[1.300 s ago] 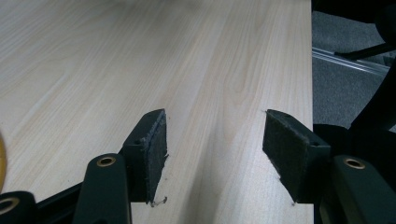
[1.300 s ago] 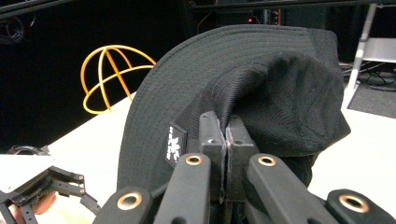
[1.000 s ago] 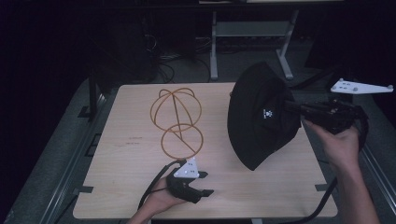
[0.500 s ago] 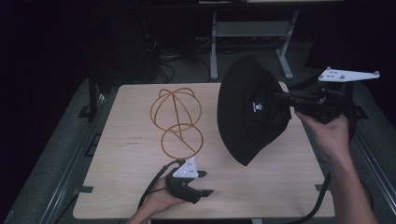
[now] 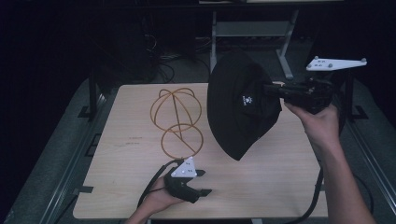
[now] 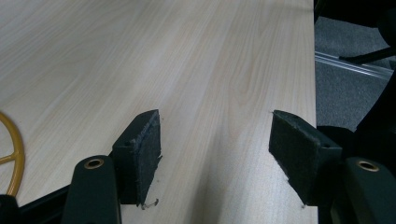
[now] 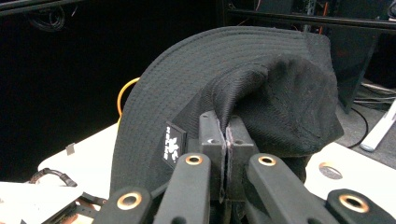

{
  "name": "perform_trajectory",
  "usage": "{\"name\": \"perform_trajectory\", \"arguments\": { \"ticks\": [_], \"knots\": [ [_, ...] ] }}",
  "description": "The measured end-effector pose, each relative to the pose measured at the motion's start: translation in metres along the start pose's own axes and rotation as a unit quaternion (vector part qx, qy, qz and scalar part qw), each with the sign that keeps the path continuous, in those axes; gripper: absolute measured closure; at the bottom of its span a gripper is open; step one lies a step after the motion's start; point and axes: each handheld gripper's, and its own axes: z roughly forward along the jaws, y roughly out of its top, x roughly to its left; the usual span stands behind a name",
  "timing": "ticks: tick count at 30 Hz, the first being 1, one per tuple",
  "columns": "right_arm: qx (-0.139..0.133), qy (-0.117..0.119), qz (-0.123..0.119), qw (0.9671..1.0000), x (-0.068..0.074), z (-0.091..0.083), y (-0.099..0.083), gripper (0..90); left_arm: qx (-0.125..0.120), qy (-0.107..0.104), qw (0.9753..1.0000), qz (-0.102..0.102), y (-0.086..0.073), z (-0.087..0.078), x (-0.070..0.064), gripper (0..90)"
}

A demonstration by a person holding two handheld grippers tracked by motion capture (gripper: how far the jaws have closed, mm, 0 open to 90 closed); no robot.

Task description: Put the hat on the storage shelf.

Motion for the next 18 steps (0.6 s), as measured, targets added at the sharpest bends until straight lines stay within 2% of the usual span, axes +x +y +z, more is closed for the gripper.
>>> {"name": "perform_trajectory", "arguments": {
  "ticks": [18],
  "knots": [
    [0.009,0.027,-0.023,0.9993,0.014,0.036,0.031,88.6,0.005,0.002,1.0000,0.007,-0.001,0.001,0.000,32.3]
  ]
}}
